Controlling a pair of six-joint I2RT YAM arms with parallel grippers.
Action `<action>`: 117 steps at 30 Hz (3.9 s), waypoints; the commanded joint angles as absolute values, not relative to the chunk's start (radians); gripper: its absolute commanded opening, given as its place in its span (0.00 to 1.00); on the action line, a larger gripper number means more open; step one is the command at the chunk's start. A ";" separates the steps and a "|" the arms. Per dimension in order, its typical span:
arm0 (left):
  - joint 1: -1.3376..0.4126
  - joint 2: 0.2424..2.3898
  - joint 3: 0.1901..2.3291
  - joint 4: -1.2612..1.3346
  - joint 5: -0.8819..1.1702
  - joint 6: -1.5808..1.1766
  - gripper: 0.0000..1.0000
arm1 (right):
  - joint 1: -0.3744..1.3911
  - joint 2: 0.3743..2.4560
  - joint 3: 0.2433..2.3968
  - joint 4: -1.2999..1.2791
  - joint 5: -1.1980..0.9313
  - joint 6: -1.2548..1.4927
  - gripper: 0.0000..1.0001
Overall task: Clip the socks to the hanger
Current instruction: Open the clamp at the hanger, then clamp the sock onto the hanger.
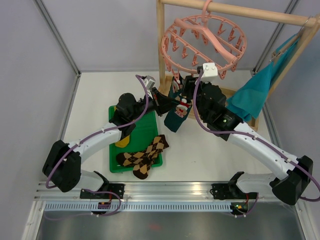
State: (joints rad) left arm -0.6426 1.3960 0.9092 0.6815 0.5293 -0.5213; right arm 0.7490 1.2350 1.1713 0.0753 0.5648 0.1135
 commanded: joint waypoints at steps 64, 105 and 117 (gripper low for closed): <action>-0.646 1.608 1.244 0.612 0.595 -0.532 0.02 | 0.752 1.177 1.328 -0.101 0.460 0.175 0.00; -0.646 1.483 1.118 0.664 0.569 -0.505 0.02 | 0.695 1.203 1.381 -0.152 0.327 0.235 0.00; -0.644 1.486 1.126 0.686 0.561 -0.485 0.02 | 0.615 1.210 1.385 -0.156 0.170 0.317 0.00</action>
